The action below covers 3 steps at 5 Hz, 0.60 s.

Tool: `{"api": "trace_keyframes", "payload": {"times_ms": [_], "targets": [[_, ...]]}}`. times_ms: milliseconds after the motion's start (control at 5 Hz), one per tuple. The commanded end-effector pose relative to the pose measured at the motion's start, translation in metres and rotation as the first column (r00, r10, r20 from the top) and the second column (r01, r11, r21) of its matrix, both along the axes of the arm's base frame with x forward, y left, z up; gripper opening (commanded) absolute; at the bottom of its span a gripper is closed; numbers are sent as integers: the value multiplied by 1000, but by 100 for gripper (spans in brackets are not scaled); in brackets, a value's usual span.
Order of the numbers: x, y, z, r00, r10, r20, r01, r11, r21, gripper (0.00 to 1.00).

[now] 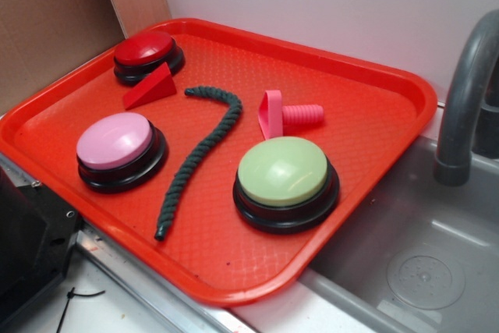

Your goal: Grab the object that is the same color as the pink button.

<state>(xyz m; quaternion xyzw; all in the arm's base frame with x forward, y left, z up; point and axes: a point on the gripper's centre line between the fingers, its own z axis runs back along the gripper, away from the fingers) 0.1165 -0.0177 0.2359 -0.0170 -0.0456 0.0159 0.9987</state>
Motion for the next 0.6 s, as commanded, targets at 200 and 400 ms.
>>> {"api": "trace_keyframes", "payload": {"times_ms": [200,400], "targets": [[10,-5,-9,996,82,26,-83,996,22,100],[22,-10,-24,984,172,53,-172,985,-4,100]]}}
